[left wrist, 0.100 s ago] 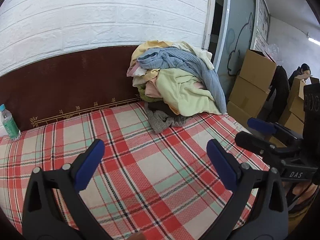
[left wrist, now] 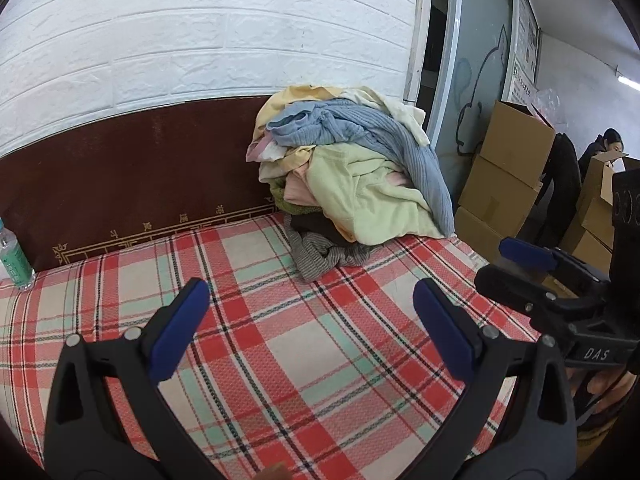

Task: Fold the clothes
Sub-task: 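Move both grippers toward the clothes pile on the bed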

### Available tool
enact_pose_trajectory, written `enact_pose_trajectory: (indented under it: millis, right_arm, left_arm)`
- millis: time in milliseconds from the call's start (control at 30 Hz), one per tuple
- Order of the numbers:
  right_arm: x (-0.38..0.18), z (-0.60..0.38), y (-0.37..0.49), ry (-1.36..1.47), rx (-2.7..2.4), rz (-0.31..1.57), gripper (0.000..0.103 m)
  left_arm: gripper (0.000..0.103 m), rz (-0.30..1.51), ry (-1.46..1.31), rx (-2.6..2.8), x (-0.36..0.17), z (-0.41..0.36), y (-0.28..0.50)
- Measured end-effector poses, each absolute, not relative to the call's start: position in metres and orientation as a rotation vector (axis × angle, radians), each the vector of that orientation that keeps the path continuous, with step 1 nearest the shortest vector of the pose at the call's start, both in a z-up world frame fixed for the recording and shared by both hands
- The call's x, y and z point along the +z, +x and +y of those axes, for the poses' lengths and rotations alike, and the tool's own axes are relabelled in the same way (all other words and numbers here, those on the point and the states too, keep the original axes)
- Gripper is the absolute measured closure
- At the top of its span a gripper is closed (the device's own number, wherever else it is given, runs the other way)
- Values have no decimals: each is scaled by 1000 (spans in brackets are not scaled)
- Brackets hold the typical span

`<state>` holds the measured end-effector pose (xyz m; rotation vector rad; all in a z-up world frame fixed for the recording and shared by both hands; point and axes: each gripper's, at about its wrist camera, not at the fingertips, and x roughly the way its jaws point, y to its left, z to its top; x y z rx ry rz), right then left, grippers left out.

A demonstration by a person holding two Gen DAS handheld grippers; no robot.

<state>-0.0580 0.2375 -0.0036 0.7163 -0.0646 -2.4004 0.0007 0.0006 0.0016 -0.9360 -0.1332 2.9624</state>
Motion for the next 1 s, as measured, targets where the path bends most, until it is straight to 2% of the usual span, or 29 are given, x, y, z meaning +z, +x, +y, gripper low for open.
enact_pose_trajectory:
  millis: [67,167,300,433,1000]
  right_arm:
    - [-3,245,-62,714,-2393,-83,17]
    - [-2,256,-68,710,-2382,-111,17]
    - [3,254,-83,738,-2390,-82,17]
    - [-4,243,-105,695,-2433,-13,17]
    - [0,253,-118,649,-2447,-3,17]
  left_arm:
    - [1,-142,-933,2961,3,3,-4]
    - [1,-68,-1039,2961,5,26,-64]
    - [1,-74,-823,3040,11,30,-58]
    - [1,-45,-810,3058,10,35,-64]
    - [1,40,-768,3105,10,53,-83]
